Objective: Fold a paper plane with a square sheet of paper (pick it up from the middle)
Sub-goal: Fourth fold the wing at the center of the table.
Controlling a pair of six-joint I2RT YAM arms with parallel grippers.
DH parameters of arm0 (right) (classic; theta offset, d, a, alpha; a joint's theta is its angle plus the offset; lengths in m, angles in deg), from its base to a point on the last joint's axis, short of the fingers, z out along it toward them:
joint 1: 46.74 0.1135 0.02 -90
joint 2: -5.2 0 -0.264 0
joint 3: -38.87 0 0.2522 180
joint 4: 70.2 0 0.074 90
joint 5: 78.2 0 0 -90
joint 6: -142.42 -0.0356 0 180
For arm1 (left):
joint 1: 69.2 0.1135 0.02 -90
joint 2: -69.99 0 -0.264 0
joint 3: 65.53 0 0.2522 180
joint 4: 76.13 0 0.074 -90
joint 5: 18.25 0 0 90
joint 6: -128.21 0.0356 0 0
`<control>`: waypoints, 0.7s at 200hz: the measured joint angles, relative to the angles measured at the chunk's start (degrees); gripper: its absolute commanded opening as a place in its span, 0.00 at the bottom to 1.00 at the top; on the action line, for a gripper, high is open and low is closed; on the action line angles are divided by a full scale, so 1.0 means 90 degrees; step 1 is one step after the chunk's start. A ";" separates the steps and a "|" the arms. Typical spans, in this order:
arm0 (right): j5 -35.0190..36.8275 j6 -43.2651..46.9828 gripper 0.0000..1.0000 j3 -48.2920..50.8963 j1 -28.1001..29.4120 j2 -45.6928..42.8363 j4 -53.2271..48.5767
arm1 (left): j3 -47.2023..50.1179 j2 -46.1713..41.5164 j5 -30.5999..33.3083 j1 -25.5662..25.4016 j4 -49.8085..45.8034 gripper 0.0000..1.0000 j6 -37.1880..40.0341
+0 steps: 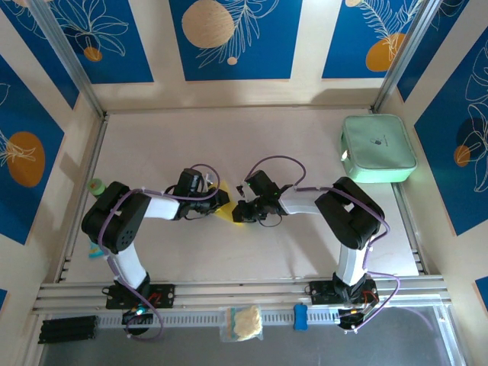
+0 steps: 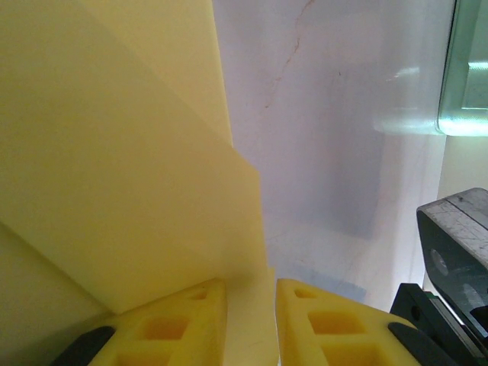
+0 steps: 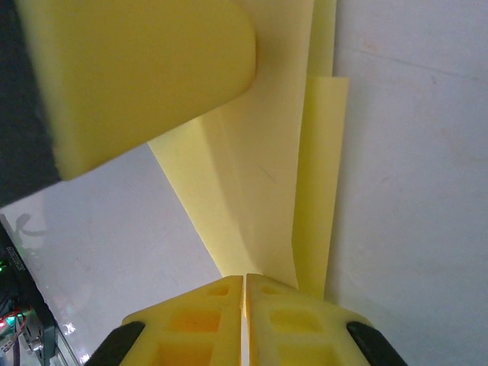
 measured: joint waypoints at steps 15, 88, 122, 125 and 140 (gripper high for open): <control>0.0019 0.0000 0.11 0.0000 0.0000 0.0000 -0.0017 | -0.0007 0.0000 0.0000 0.0000 -0.0015 0.26 0.0000; 0.0015 -0.0007 0.07 0.0000 -0.0007 0.0070 -0.0019 | -0.0277 -0.0248 -0.0027 0.0000 -0.0529 0.28 0.0177; 0.0017 0.0000 0.07 0.0000 -0.0019 0.0070 -0.0024 | -0.0673 -0.0712 0.0049 0.0007 -0.0993 0.25 0.0777; 0.0017 0.0000 0.07 0.0000 -0.0019 0.0070 -0.0022 | -0.0695 -0.0729 0.0056 0.0010 -0.1013 0.25 0.0821; 0.0017 0.0000 0.07 -0.0002 -0.0019 0.0070 -0.0024 | -0.0758 -0.0743 0.0100 0.0019 -0.1073 0.23 0.0996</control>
